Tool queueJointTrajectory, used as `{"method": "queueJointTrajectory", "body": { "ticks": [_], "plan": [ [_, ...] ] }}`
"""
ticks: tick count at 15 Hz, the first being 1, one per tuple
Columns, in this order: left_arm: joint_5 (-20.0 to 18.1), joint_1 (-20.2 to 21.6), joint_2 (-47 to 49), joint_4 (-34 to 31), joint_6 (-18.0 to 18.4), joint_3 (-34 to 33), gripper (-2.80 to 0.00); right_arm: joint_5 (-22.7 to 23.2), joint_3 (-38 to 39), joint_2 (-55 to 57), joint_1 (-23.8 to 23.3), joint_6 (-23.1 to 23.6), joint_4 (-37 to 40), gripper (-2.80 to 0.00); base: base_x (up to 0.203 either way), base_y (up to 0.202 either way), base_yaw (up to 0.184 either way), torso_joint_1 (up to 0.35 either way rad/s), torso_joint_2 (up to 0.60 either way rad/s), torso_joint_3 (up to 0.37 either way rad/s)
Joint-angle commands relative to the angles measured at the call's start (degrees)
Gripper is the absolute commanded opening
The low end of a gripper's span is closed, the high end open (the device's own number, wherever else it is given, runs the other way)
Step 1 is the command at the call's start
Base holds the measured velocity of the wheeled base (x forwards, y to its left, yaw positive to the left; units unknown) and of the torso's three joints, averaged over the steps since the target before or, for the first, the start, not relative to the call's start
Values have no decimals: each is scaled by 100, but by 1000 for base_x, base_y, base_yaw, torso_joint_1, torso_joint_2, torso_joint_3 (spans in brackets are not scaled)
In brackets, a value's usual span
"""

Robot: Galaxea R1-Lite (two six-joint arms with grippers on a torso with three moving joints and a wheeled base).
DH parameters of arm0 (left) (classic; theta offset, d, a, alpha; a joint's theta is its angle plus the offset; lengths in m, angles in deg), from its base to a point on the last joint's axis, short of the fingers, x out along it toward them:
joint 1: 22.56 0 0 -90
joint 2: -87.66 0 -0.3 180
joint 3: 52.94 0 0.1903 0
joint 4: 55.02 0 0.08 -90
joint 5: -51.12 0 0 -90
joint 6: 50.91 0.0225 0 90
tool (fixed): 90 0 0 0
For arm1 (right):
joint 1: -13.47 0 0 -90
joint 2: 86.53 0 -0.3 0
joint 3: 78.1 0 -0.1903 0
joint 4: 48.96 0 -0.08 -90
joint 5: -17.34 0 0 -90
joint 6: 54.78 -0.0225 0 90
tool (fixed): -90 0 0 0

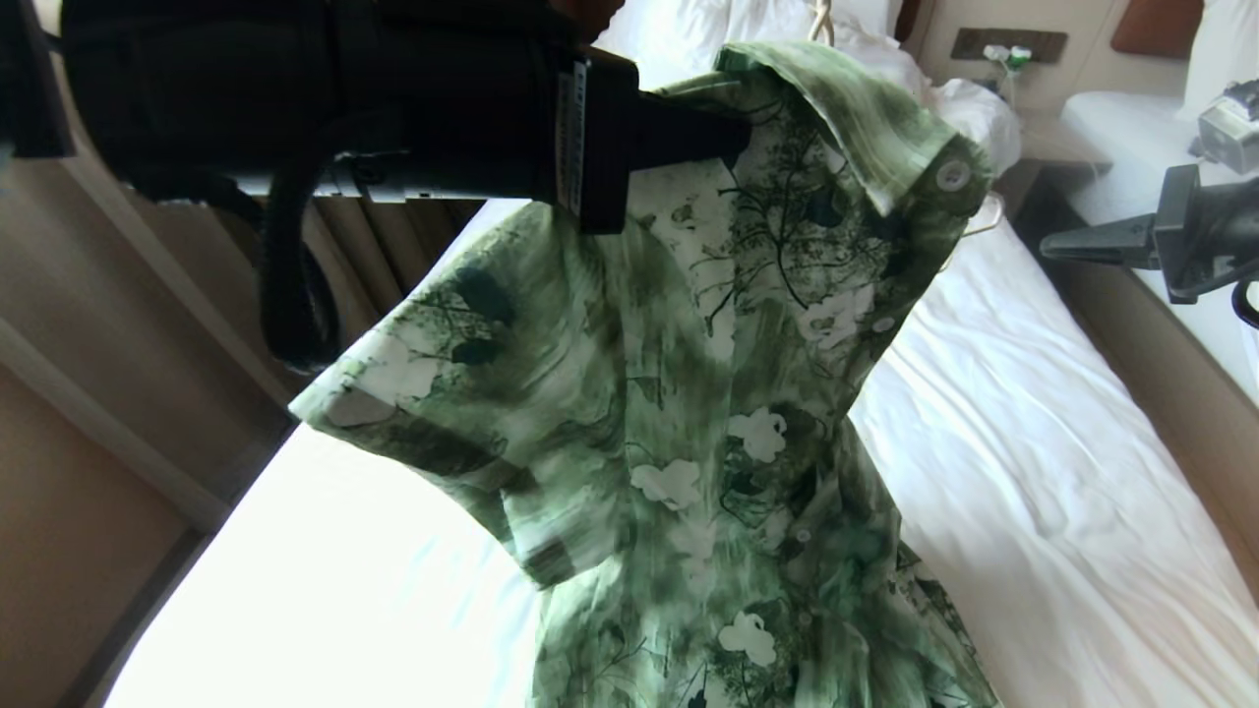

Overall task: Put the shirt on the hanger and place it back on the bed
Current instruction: Hook the other side of the shirt onto the hanger

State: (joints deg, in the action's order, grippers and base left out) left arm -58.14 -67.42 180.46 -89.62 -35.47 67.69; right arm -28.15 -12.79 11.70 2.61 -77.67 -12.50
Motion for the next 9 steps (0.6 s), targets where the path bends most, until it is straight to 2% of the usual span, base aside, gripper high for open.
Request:
{"method": "queueJointTrajectory", "body": {
  "ticks": [1, 3, 5, 9],
  "plan": [
    [-50, 3, -201, -54, -1, -464, -280, 25, -17, 7, -4, -51, 16, -280, 0, 0, 0, 0, 0, 0],
    [-138, -51, -479, -8, -23, -1409, -280, 25, -17, 15, 19, -215, -5, -280, 0, 0, 0, 0, 0, 0],
    [-178, -162, -744, 393, -115, -2513, -280, 12, 7, 92, 176, -215, 37, -280, 0, 0, 0, 0, 0, 0],
    [-183, -455, -1153, 2016, -580, -4547, -280, -219, 53, 494, 850, -177, 352, -280, 0, 0, 0, 0, 0, 0]
  ]
}}
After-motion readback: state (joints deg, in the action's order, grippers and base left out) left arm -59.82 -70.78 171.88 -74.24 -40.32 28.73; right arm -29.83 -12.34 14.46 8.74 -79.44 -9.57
